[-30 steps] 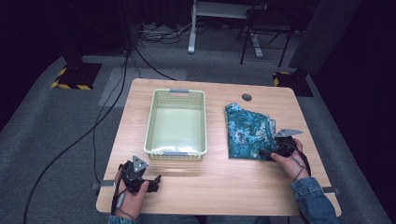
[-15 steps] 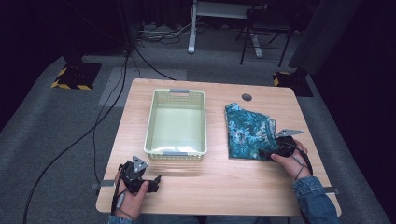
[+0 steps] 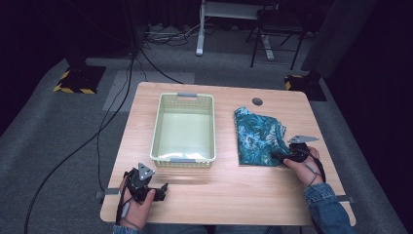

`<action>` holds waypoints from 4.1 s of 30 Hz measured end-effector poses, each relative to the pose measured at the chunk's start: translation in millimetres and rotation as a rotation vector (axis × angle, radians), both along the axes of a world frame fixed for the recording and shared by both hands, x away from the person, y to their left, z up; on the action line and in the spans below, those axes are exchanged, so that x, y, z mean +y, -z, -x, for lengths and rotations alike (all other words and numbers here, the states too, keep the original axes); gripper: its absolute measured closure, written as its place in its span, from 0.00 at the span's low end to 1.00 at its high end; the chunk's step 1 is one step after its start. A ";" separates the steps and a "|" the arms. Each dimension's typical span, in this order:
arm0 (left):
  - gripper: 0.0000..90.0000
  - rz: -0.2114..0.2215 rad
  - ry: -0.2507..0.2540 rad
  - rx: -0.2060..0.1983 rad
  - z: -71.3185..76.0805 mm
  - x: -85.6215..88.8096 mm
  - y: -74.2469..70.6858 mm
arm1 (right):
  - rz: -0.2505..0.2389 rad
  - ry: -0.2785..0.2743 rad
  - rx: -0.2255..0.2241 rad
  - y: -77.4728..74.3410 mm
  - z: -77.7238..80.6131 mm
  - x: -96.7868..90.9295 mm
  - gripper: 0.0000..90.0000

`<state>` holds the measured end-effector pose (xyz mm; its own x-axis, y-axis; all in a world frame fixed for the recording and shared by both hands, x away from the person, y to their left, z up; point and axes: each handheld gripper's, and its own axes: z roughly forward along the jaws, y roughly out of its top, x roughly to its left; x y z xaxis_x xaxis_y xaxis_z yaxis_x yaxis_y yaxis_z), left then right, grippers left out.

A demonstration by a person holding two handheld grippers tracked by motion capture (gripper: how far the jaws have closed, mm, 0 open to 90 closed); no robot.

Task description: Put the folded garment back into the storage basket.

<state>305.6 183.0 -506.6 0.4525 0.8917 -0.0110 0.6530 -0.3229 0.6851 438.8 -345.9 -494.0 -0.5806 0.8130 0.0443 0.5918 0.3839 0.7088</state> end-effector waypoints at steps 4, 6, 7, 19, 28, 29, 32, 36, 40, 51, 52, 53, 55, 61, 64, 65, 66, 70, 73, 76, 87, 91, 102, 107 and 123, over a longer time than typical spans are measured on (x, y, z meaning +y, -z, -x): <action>0.00 0.000 0.000 0.000 0.0 0.0 0.0 | -0.033 -0.018 0.030 -1.4 1.4 2.4 0.84; 0.00 0.000 0.000 0.000 0.0 0.0 0.0 | -0.039 -0.023 0.033 -1.8 1.8 3.6 0.89; 0.00 0.000 0.000 0.000 0.0 0.0 0.0 | -0.028 -0.022 0.028 -2.8 2.7 4.9 0.90; 0.00 0.000 0.000 0.000 0.0 0.0 0.0 | -0.049 -0.044 -0.124 -26.6 7.4 6.0 0.91; 0.00 0.000 0.000 0.000 0.0 0.0 0.0 | -0.098 -0.053 -0.196 -44.2 9.8 5.9 0.91; 0.00 0.000 0.000 0.000 0.0 0.0 0.0 | -0.100 -0.055 -0.200 -45.8 9.9 6.0 0.91; 0.00 0.000 0.000 0.000 0.0 0.0 0.0 | -0.102 -0.056 -0.219 -50.5 10.0 6.4 0.91; 0.00 0.000 0.000 0.000 0.0 0.1 0.0 | -0.107 -0.065 -0.253 -59.5 11.3 8.4 0.91; 0.00 0.000 0.000 0.000 0.0 0.1 0.0 | -0.104 -0.075 -0.283 -71.1 12.9 12.1 0.91; 0.00 0.001 -0.001 0.000 0.1 0.1 0.1 | -0.106 -0.108 -0.346 -99.1 15.2 22.9 0.91; 0.00 0.001 -0.001 0.000 0.1 0.1 0.1 | -0.106 -0.109 -0.350 -101.5 15.2 23.7 0.91; 0.00 0.000 -0.001 0.000 0.1 0.1 0.1 | -0.105 -0.111 -0.354 -103.9 15.2 24.6 0.91; 0.00 0.001 -0.001 0.000 0.1 0.1 0.1 | -0.104 -0.116 -0.363 -108.4 15.1 26.5 0.91; 0.00 0.000 0.000 0.000 0.1 0.1 0.1 | -0.106 -0.127 -0.389 -119.2 14.4 32.5 0.91; 0.00 0.001 -0.001 0.000 0.1 0.1 0.1 | -0.111 -0.131 -0.399 -123.0 13.7 35.3 0.91; 0.00 0.001 -0.001 0.000 0.1 0.1 0.1 | -0.113 -0.133 -0.401 -124.4 13.1 36.2 0.91; 0.00 0.001 -0.001 0.000 0.1 0.1 0.1 | -0.112 -0.135 -0.405 -126.0 12.5 37.3 0.91; 0.00 0.001 -0.001 0.000 0.1 0.1 0.1 | -0.114 -0.145 -0.416 -132.5 10.8 42.7 0.91; 0.00 0.000 -0.001 0.000 0.1 0.1 0.1 | -0.117 -0.150 -0.427 -136.5 10.6 46.7 0.91; 0.00 0.000 -0.001 0.000 0.1 0.1 0.1 | -0.117 -0.155 -0.430 -138.4 10.2 49.3 0.91; 0.00 0.000 -0.001 0.000 0.1 0.1 0.1 | -0.129 -0.178 -0.457 -151.5 8.6 62.8 0.91; 0.00 0.001 -0.001 0.000 0.1 0.1 0.1 | -0.136 -0.178 -0.468 -154.9 6.9 65.1 0.91; 0.00 0.000 -0.001 0.000 0.1 0.1 0.1 | -0.140 -0.191 -0.489 -165.0 1.3 72.9 0.91; 0.00 0.001 -0.001 0.000 0.1 0.1 0.1 | -0.142 -0.202 -0.494 -168.5 -0.8 79.9 0.91; 0.00 0.000 -0.005 -0.001 1.0 0.3 0.1 | -0.155 -0.232 -0.515 -182.2 -5.1 100.6 0.90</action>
<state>304.6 183.3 -506.7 0.4478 0.8941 -0.0103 0.6542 -0.3197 0.6854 443.9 -245.3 -311.7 -0.7206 0.6688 -0.1828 0.0687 0.3313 0.9410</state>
